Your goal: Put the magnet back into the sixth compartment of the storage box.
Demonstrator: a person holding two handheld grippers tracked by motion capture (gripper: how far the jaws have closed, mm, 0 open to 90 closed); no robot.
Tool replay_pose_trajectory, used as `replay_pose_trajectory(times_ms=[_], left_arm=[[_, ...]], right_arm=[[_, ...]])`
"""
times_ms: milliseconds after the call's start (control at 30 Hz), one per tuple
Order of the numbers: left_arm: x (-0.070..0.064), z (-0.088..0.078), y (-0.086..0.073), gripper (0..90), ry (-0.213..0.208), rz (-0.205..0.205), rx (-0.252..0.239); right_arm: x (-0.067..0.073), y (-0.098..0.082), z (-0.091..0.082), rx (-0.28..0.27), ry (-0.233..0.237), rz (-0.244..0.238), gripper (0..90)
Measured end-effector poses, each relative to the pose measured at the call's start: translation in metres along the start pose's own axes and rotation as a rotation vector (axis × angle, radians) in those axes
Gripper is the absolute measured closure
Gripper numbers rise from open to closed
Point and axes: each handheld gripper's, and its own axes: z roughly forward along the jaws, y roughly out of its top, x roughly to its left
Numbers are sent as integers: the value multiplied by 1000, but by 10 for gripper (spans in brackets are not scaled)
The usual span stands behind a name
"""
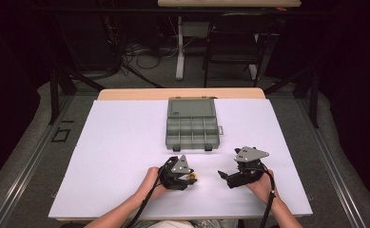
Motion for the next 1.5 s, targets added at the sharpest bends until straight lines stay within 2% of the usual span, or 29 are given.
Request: replay_pose_trajectory(times_ms=[900, 1500], left_arm=[[35, -18, -12, 622, 114, -64, -21], [45, -24, -16, 622, 161, -94, -30]], right_arm=[[1, 0, 1, -2, 0, -5, 0], [1, 1, 0, -9, -1, -3, 0]])
